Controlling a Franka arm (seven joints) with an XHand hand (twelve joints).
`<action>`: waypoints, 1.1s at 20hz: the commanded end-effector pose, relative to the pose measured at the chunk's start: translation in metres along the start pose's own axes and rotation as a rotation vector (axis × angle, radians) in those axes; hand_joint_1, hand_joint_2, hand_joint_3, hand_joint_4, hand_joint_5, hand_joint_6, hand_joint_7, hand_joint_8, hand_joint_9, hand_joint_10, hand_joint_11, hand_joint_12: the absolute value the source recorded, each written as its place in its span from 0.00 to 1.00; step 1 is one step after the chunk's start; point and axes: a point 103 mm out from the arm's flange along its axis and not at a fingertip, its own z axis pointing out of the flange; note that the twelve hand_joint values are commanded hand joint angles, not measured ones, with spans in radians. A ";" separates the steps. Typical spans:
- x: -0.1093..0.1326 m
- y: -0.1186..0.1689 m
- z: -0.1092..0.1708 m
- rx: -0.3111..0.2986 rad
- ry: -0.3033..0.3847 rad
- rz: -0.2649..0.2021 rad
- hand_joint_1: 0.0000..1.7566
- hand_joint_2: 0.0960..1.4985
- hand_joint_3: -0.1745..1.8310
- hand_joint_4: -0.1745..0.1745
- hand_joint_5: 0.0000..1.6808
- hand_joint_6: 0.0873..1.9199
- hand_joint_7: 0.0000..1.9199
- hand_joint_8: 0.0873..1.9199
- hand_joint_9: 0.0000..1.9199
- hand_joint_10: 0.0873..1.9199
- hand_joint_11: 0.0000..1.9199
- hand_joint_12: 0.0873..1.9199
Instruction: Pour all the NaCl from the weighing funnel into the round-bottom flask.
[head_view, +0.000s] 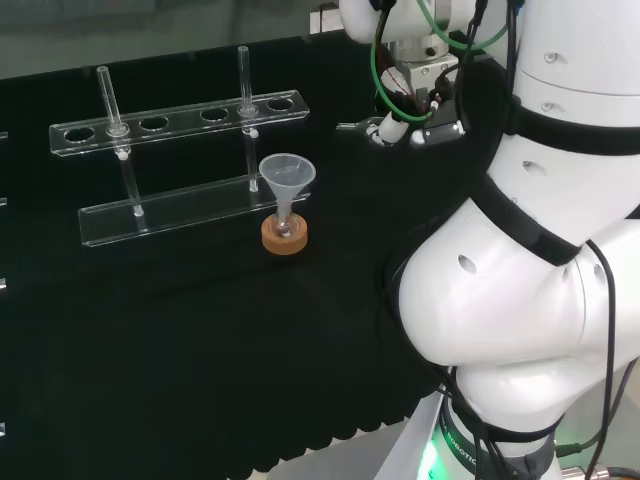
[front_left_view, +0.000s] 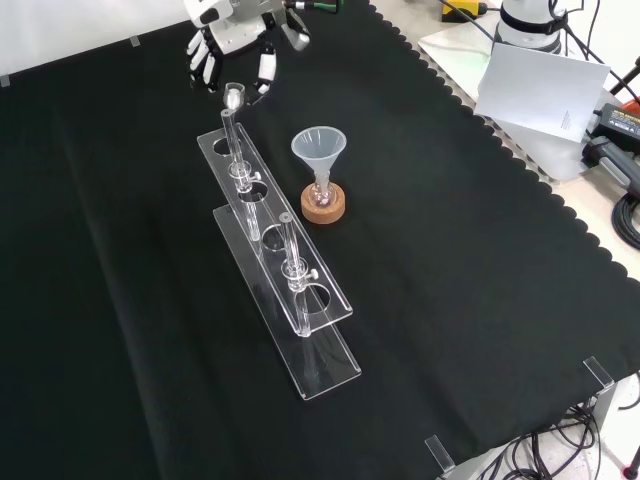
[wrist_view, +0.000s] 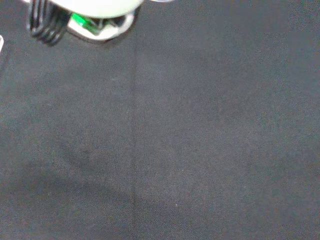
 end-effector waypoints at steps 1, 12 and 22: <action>0.010 -0.034 -0.020 0.013 -0.068 0.005 0.63 0.42 0.40 1.00 0.74 0.34 0.26 0.33 0.41 0.23 0.26 0.65; 0.035 -0.070 -0.032 0.041 -0.101 -0.006 0.63 0.42 0.40 1.00 0.74 0.34 0.26 0.33 0.40 0.23 0.26 0.65; 0.061 -0.098 -0.050 0.024 -0.109 -0.035 0.63 0.42 0.39 1.00 0.74 0.35 0.26 0.33 0.40 0.23 0.26 0.65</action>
